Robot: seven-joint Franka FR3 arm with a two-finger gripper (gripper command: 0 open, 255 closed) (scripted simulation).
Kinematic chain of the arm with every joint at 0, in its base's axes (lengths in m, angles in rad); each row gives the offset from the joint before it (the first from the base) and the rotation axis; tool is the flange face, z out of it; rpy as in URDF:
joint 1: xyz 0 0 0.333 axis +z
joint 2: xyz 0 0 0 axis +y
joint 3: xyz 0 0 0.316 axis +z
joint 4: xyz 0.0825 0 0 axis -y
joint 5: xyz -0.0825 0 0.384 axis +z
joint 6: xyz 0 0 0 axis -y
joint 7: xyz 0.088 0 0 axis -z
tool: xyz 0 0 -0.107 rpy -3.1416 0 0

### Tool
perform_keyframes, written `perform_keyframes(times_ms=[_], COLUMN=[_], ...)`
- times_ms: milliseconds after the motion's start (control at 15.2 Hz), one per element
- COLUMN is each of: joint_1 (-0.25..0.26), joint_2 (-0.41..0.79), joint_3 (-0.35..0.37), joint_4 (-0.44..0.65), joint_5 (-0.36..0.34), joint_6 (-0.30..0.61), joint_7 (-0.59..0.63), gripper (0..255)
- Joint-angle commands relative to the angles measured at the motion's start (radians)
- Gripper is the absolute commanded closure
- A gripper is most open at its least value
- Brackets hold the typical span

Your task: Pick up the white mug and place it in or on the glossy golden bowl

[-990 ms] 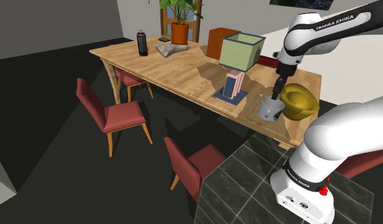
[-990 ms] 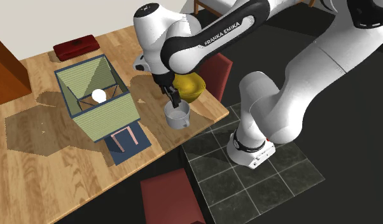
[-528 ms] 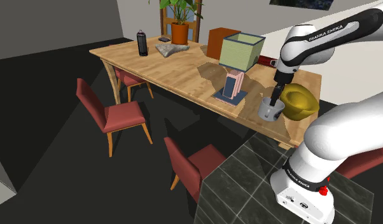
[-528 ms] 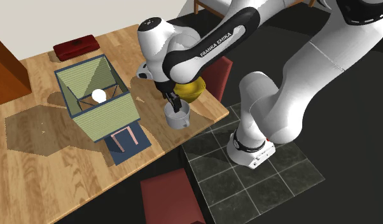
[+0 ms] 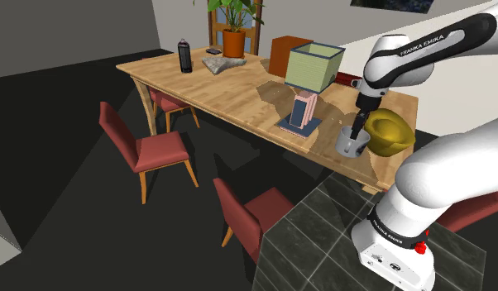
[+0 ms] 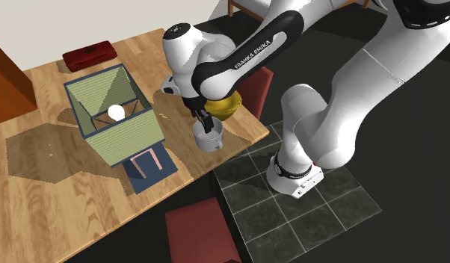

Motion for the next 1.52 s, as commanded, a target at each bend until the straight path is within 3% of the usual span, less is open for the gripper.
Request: perform_keyframes(times_ms=[0,594,1452], joint_1=[-0.001,-0.001,-0.009], joint_2=[0.001,0.001,-0.116], joint_3=[-0.001,-0.001,0.07], joint_4=[-0.001,-0.001,0.104], joint_5=[0.0,0.0,0.031], joint_6=[0.0,-0.001,-0.222], joint_7=[0.0,0.0,0.003], gripper=[255,255,255])
